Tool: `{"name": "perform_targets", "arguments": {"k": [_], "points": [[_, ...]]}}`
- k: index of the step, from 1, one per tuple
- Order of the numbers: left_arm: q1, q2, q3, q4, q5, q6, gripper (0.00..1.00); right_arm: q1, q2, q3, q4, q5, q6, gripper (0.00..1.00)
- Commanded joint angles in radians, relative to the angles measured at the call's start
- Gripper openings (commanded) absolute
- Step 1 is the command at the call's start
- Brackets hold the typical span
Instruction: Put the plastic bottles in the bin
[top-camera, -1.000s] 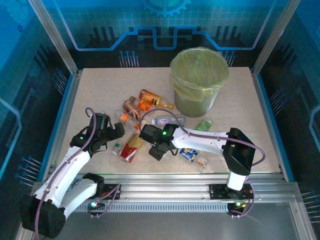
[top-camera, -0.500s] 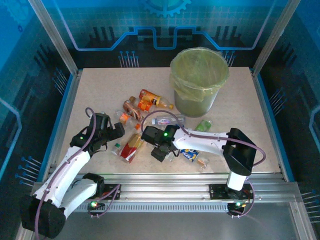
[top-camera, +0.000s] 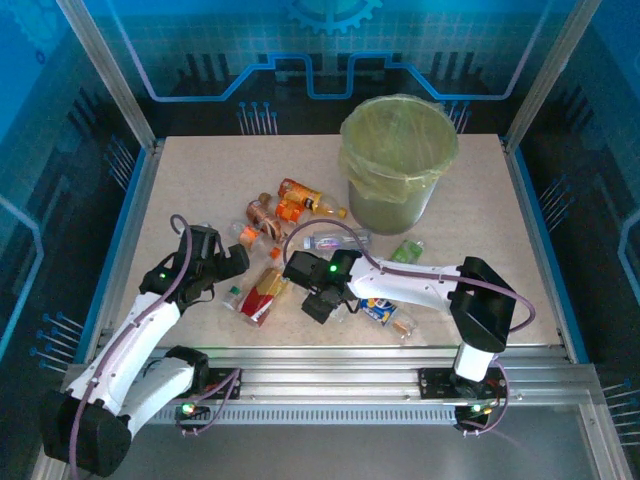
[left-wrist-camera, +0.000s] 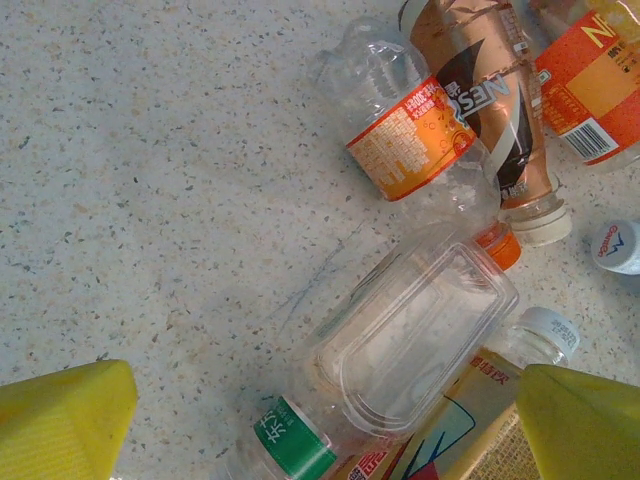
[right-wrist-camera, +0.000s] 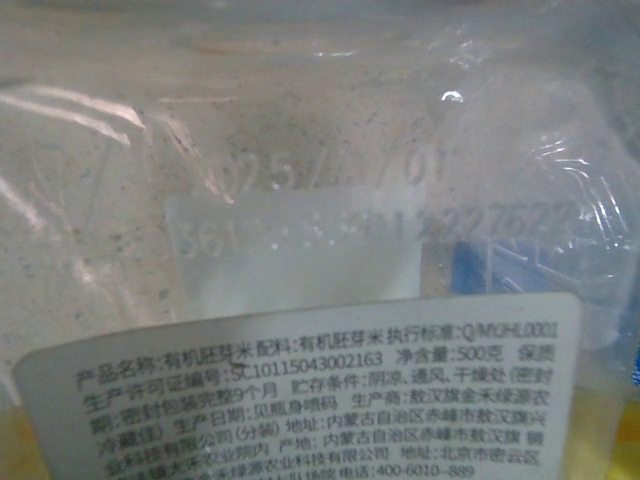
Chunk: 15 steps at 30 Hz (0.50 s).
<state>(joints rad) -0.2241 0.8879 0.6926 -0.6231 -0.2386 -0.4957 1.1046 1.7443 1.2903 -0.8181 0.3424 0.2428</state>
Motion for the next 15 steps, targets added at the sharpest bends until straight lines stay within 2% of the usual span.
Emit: {"name": "perform_targets", "arguments": {"k": [1,15], "points": [[0.009,-0.003,0.032,-0.015,0.001,0.011,0.99,-0.009,-0.034,0.028,-0.011,-0.010,0.015,0.60],[0.009,-0.004,0.039,-0.017,-0.001,0.015,0.99,-0.002,-0.064,0.066,-0.034,-0.014,0.018,0.59]]}}
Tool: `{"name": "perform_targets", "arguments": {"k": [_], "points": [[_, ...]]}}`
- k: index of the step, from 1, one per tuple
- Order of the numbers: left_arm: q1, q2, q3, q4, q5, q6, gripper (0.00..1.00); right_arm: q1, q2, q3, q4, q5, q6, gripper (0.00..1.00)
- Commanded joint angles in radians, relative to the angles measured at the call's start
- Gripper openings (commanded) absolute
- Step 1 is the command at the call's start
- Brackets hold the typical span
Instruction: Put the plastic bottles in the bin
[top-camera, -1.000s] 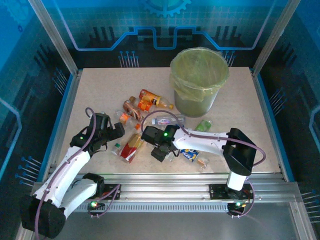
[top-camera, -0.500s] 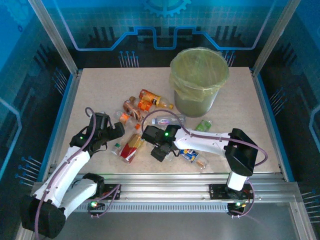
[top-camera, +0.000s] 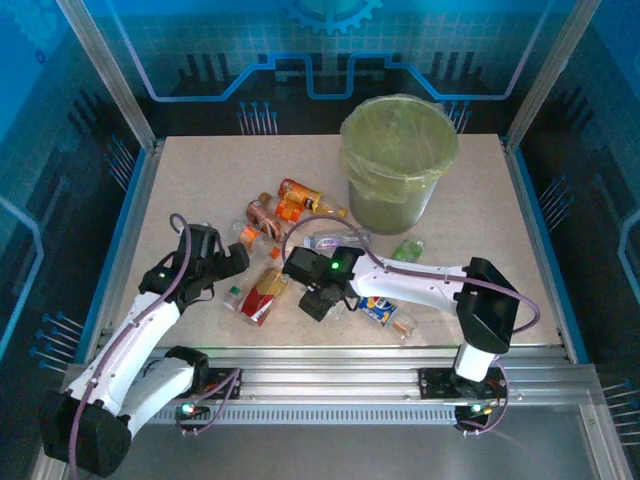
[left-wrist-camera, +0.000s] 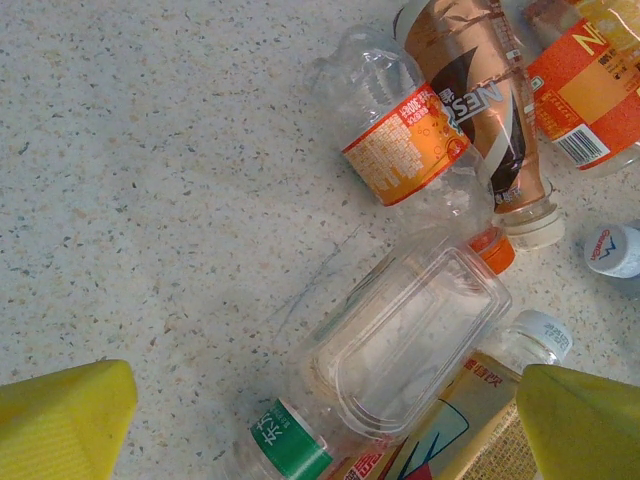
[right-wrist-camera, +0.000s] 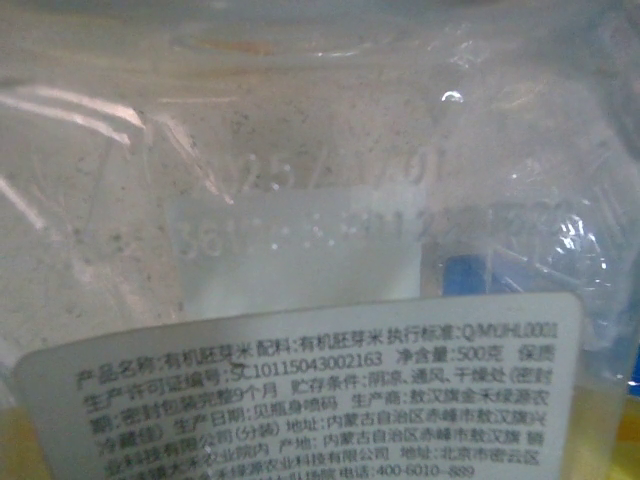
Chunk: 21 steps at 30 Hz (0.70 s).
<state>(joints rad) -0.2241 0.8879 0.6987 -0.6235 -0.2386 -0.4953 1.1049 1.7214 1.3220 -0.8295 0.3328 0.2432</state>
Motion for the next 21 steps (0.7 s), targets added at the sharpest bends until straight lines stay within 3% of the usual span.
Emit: {"name": "perform_targets", "arguments": {"k": [1,13,21], "points": [[0.010,-0.004,0.032,-0.016,0.000,0.017,0.99,-0.002,-0.048,0.035,-0.022,-0.006,0.019,0.59],[0.009,-0.013,0.034,-0.018,-0.007,0.020,0.99,-0.027,-0.142,0.156,-0.086,0.049,0.011,0.56],[0.011,-0.056,0.015,0.026,-0.012,0.018,0.99,-0.127,-0.210,0.366,-0.048,0.153,-0.130,0.54]]}}
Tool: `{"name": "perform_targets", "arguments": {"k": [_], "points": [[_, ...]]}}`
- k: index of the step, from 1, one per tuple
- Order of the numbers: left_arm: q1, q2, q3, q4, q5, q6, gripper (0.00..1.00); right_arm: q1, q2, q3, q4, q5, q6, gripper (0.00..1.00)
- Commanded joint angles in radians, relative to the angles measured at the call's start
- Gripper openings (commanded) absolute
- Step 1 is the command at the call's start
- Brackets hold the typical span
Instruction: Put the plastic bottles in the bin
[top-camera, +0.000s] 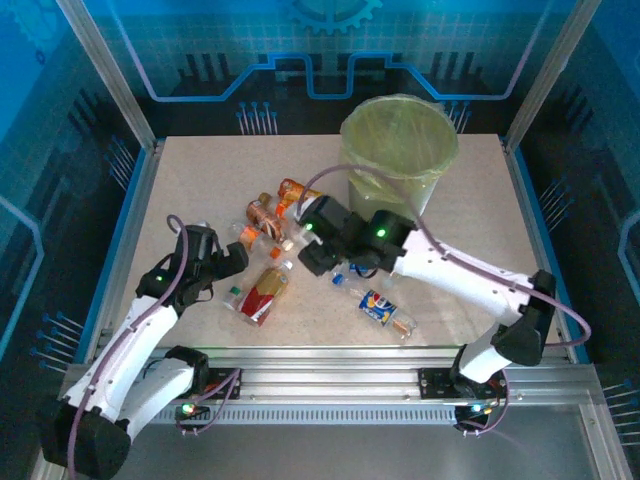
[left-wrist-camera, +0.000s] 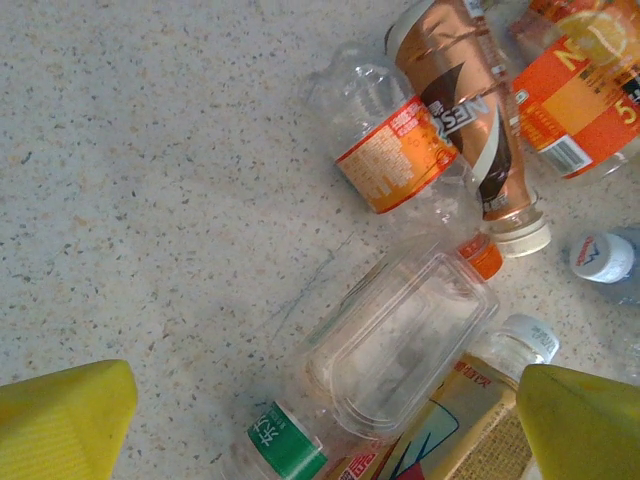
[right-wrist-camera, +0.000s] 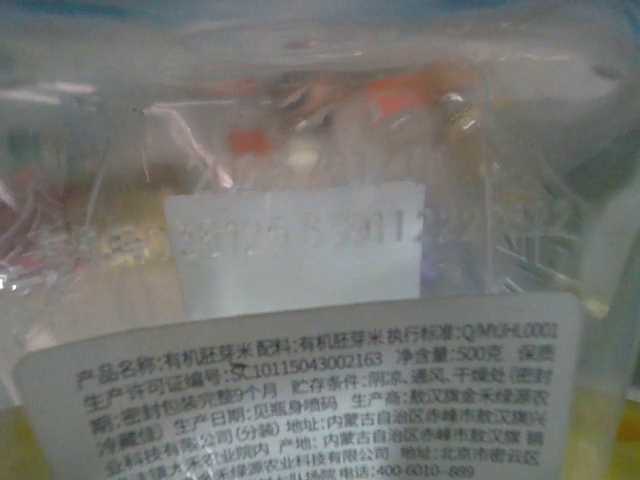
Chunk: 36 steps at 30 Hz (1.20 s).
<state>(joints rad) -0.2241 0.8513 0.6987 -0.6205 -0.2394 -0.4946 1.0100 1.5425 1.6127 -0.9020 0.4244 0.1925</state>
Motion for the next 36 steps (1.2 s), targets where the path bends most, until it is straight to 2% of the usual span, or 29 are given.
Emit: {"name": "perform_targets", "arguments": {"k": [1,5,11,20,29,36], "points": [[0.009,-0.022,0.016,0.029,-0.011,0.019,0.99,-0.053,-0.027,0.112,0.035,0.062,-0.106,0.54],[0.010,-0.041,0.009,0.068,-0.006,0.013,0.99,-0.164,0.019,0.259,0.070,0.045,-0.175,0.53],[0.010,-0.073,-0.009,0.163,0.018,0.005,0.99,-0.338,0.163,0.508,0.074,-0.020,-0.198,0.51],[0.010,-0.095,-0.032,0.250,0.014,0.024,0.99,-0.519,0.408,0.784,-0.042,-0.050,-0.182,0.51],[0.010,-0.123,-0.062,0.306,0.012,0.033,0.99,-0.632,0.493,0.801,-0.162,-0.179,-0.141,0.56],[0.011,-0.123,-0.068,0.317,0.011,0.045,0.99,-0.696,0.502,0.724,-0.211,-0.256,-0.148,0.59]]}}
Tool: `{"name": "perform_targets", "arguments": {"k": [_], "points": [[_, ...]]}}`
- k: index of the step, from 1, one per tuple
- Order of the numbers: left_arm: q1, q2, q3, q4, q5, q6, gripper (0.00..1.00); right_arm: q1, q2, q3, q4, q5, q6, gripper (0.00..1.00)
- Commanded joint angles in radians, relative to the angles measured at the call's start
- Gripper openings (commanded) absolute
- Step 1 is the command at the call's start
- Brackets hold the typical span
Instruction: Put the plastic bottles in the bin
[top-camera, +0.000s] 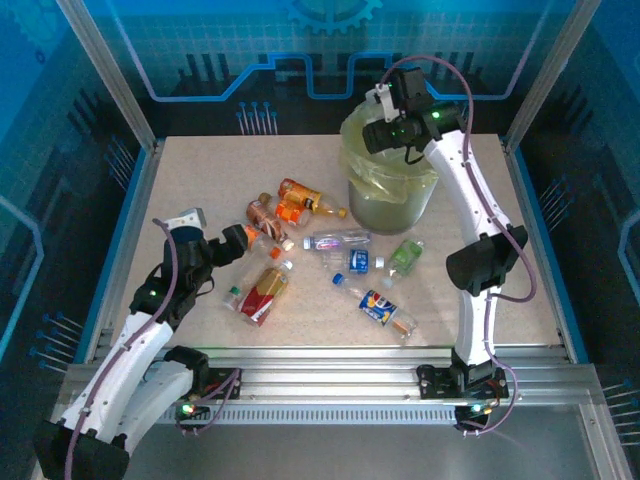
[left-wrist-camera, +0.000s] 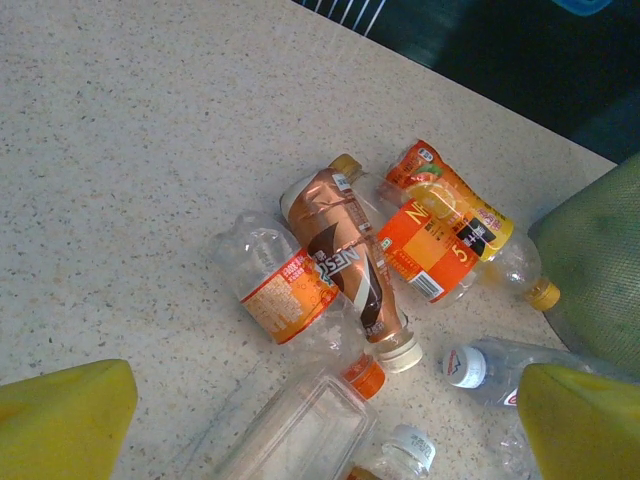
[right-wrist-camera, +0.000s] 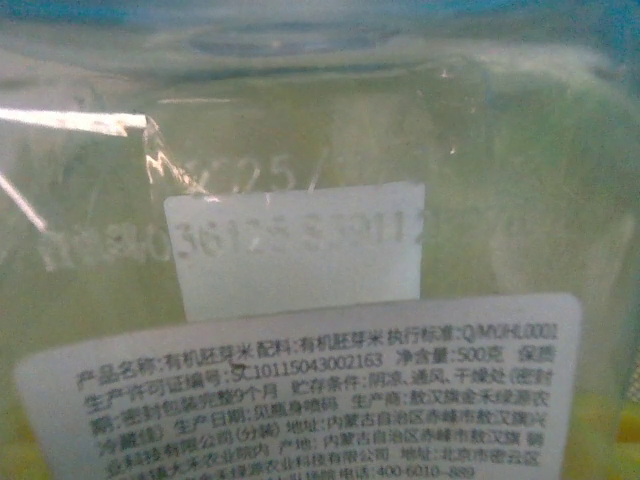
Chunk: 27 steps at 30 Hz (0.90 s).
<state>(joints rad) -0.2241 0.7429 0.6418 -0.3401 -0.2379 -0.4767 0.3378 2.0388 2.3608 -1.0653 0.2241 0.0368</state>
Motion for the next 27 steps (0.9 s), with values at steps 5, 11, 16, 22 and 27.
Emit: {"name": "perform_targets", "arguments": {"k": [5,11,16,22,27], "points": [[0.010,-0.014,-0.007,0.034,0.005,0.027,0.99,-0.052,0.036,-0.044,-0.074,-0.095,-0.023,0.62],[0.010,-0.014,-0.007,0.033,0.001,0.026,0.99,-0.055,0.081,-0.041,-0.100,-0.105,-0.058,0.70],[0.011,-0.011,-0.008,0.039,-0.007,0.028,0.99,-0.056,0.125,-0.020,-0.122,-0.087,-0.064,0.83],[0.011,-0.010,-0.006,0.040,0.001,0.038,0.99,-0.054,0.139,0.012,-0.122,-0.057,-0.058,1.00],[0.010,-0.008,-0.004,0.038,0.006,0.046,0.99,-0.055,0.142,0.073,-0.135,-0.033,-0.057,1.00]]}}
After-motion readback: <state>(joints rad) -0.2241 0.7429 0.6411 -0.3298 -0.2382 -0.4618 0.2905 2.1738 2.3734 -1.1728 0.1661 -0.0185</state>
